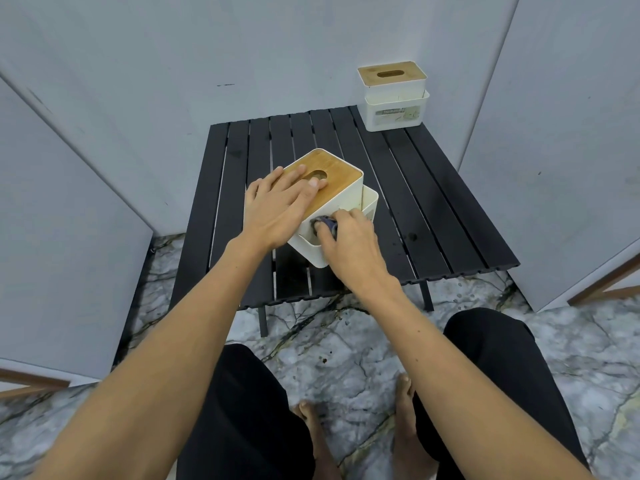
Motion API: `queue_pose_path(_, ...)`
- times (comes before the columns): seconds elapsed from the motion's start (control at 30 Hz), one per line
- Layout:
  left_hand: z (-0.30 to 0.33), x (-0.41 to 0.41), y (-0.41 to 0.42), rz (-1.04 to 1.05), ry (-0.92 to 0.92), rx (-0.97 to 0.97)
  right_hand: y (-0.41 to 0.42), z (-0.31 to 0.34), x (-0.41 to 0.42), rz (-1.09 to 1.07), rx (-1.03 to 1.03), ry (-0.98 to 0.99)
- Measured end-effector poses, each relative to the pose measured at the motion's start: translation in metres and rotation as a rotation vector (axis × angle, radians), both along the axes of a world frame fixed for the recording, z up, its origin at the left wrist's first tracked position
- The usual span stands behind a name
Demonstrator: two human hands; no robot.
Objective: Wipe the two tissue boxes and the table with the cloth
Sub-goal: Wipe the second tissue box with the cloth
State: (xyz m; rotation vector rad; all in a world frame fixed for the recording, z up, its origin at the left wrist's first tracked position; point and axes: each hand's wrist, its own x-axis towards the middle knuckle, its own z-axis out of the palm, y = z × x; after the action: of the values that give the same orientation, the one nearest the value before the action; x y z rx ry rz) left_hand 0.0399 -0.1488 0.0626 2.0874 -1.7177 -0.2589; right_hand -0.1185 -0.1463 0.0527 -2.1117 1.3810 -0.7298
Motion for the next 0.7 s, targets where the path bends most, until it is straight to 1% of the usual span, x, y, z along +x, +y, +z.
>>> queue_pose_path(0.17, -0.002, 0.000, 0.000, 0.007, -0.008, -0.006, 0.009, -0.005, 0.003, 0.032, -0.102, -0.076)
queue_pose_path(0.23, -0.002, 0.000, 0.000, 0.007, -0.016, -0.006, 0.007, -0.007, 0.001, 0.052, -0.158, -0.074)
queue_pose_path(0.3, -0.002, 0.001, 0.000, 0.003, -0.015, -0.002, -0.001, -0.006, -0.002, 0.018, -0.177, -0.074)
queue_pose_path(0.4, -0.001, 0.000, 0.000, 0.001, -0.004, -0.004, -0.014, -0.001, -0.004, -0.065, -0.155, -0.071)
queue_pose_path(0.53, -0.003, -0.002, -0.001, 0.012, -0.002, -0.019, -0.010, -0.003, 0.003, -0.122, -0.205, -0.057)
queue_pose_path(0.6, -0.003, -0.002, -0.001, 0.019, -0.001, -0.030, 0.002, -0.006, 0.009, -0.083, -0.240, -0.086)
queue_pose_path(0.7, -0.002, -0.002, 0.000, 0.020, 0.009, -0.027, 0.015, -0.011, 0.009, 0.065, -0.288, -0.124)
